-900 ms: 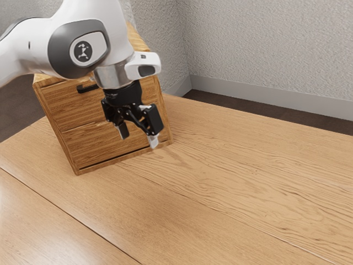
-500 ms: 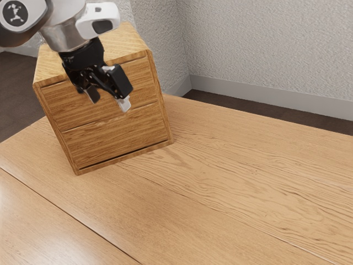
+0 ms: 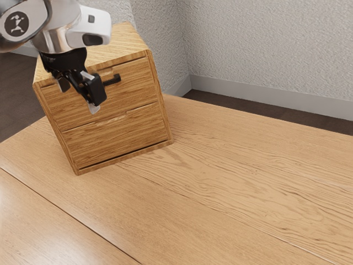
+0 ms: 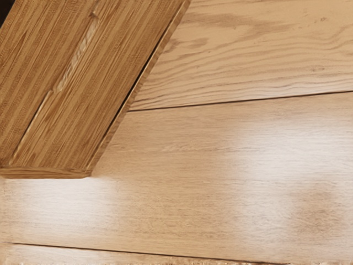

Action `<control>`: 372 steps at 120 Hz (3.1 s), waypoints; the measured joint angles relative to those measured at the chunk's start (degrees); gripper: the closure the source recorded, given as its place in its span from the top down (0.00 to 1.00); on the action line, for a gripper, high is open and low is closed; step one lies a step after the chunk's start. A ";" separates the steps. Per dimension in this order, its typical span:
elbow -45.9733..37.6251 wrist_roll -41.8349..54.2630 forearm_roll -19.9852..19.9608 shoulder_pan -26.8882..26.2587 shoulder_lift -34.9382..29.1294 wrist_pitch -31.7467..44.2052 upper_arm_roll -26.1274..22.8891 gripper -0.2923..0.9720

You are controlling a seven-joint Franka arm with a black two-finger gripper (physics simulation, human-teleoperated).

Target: Pull the drawer handle with one arm to open the drawer

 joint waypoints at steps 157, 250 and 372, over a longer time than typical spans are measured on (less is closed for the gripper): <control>-19.90 12.77 44.09 -74.45 -21.20 22.06 62.22 0.77; -11.96 14.05 45.69 -89.59 -23.70 20.77 78.52 0.77; -7.17 14.52 46.75 -96.02 -24.33 21.28 85.11 0.77</control>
